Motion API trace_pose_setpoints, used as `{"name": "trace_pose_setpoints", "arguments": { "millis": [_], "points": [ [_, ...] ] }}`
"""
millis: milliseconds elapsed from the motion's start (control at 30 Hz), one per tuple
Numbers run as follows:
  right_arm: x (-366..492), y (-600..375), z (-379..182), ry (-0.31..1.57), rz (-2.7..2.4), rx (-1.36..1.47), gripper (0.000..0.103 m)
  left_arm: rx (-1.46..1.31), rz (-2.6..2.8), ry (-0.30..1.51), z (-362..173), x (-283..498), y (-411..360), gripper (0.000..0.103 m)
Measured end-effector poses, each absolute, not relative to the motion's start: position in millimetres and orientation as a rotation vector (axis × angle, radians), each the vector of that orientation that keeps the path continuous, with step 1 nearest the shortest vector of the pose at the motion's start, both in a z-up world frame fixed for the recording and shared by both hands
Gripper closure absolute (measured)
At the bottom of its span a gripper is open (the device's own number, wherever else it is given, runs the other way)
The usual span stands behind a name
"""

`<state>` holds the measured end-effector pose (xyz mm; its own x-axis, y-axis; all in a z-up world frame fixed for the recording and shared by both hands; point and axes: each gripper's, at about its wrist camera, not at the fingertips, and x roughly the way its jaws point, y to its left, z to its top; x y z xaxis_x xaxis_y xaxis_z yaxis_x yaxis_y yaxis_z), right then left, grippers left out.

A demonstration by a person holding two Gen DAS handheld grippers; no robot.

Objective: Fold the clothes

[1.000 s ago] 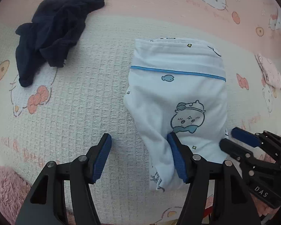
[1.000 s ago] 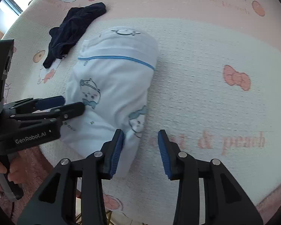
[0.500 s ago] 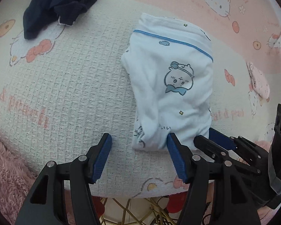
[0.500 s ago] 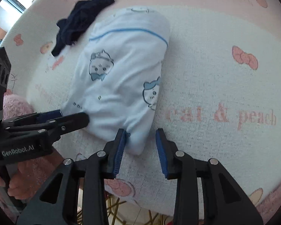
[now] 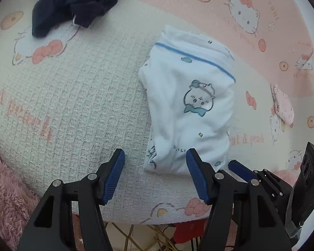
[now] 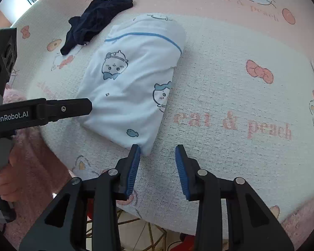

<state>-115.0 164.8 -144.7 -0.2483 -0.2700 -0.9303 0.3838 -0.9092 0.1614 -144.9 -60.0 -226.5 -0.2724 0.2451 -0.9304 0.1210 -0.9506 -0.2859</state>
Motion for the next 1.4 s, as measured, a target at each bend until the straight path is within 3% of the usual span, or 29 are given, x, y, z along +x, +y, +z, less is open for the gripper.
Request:
{"name": "trace_pose_setpoints", "arguments": {
  "millis": [167, 267, 333, 467, 567, 633, 733, 833, 867, 900, 1000, 1267, 1333, 1367, 1400],
  "points": [
    [-116.2, 176.8, -147.9, 0.087, -2.236, 1.614, 0.067, -1.927, 2.407, -0.365, -235.5, -142.8, -53.8, 0.040],
    [-119.9, 186.3, -147.8, 0.148, -2.296, 1.682, 0.068, -1.919, 2.434, -0.419, -228.6, -136.8, -58.7, 0.040],
    [-118.9, 203.4, -143.6, 0.042, -2.280, 1.669, 0.068, -1.876, 2.415, -0.522, -225.8, -136.2, -62.1, 0.040],
    [-124.9, 212.1, -132.0, -0.255, -2.202, 1.565, 0.065, -1.817, 2.324, -0.767, -220.9, -120.3, -84.7, 0.051],
    [-128.6, 200.0, -143.2, -0.284, -2.139, 1.585, 0.065, -1.772, 2.224, -1.042, -227.9, -105.0, -88.9, 0.052],
    [-129.5, 192.8, -154.9, -0.275, -2.100, 1.621, 0.069, -1.757, 2.166, -1.169, -236.5, -94.7, -87.2, 0.052],
    [-131.9, 180.5, -152.7, -0.185, -2.070, 1.615, 0.088, -1.791, 2.113, -1.220, -248.8, -88.5, -85.7, 0.052],
    [-130.9, 168.3, -153.8, -0.138, -2.084, 1.613, 0.090, -1.745, 2.140, -1.235, -253.7, -99.9, -78.3, 0.053],
    [-127.9, 168.8, -154.2, -0.144, -2.098, 1.607, 0.091, -1.773, 2.166, -1.156, -252.9, -108.6, -78.8, 0.064],
    [-125.1, 167.9, -152.8, -0.132, -2.105, 1.604, 0.093, -1.800, 2.191, -1.076, -252.1, -117.3, -79.3, 0.083],
    [-119.9, 159.2, -147.1, -0.093, -2.101, 1.589, 0.094, -1.810, 2.271, -0.983, -243.1, -126.2, -89.8, 0.088],
    [-107.3, 95.4, -124.4, -0.210, -1.883, 1.544, 0.098, -1.770, 2.474, -0.881, -215.7, -133.0, -125.3, 0.085],
    [-112.4, 105.2, -107.5, -0.218, -1.961, 1.491, 0.098, -1.768, 2.384, -1.042, -227.2, -120.2, -132.2, 0.072],
    [-121.7, 117.9, -100.6, -0.220, -2.030, 1.478, 0.096, -1.768, 2.346, -1.105, -234.4, -115.5, -129.6, 0.060],
    [-131.0, 130.6, -93.8, -0.222, -2.099, 1.465, 0.090, -1.768, 2.317, -1.140, -240.1, -112.8, -125.5, 0.057]
  ]
}}
